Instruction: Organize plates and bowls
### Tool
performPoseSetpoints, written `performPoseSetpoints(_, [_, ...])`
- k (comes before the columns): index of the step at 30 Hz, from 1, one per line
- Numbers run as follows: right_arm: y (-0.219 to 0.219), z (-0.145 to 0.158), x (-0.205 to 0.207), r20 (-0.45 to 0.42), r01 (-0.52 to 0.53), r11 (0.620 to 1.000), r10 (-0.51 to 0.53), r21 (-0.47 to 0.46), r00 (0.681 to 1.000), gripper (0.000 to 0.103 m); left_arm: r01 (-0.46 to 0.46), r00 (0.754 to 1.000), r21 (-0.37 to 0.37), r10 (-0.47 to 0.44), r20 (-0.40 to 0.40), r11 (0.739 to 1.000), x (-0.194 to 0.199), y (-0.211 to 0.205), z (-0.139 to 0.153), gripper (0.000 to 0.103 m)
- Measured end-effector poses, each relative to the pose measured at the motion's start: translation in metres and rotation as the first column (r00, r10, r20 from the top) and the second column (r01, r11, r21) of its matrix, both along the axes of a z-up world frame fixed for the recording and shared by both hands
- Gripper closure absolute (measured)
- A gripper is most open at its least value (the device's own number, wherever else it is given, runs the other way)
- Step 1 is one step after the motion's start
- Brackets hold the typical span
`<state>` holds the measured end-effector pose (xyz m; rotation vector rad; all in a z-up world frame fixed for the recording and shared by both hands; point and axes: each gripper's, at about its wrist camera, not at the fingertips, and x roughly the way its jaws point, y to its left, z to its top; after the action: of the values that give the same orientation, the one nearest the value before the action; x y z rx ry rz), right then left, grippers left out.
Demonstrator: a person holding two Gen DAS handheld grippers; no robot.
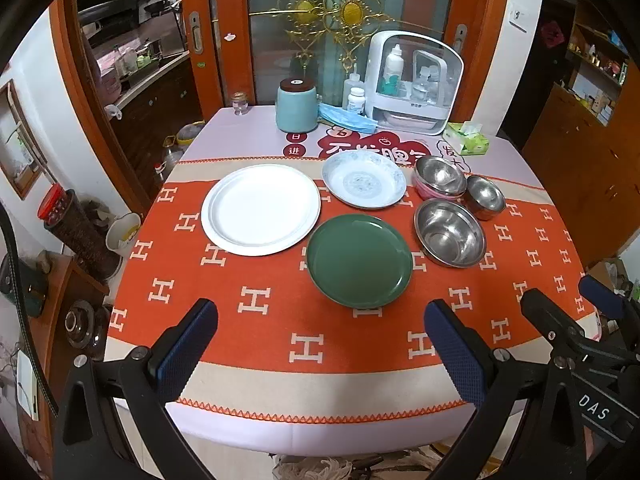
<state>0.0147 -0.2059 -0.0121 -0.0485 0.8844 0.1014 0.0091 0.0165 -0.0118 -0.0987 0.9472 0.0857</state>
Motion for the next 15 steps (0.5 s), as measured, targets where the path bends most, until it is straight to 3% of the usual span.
performPoseSetpoints(15, [-0.017, -0.002, 0.027, 0.037, -0.157, 0.987, 0.156, 0.021, 0.987, 0.01, -0.164, 0.987, 0.013, 0.163, 0.008, 0.986, 0.004, -0.006, 0.001, 0.001])
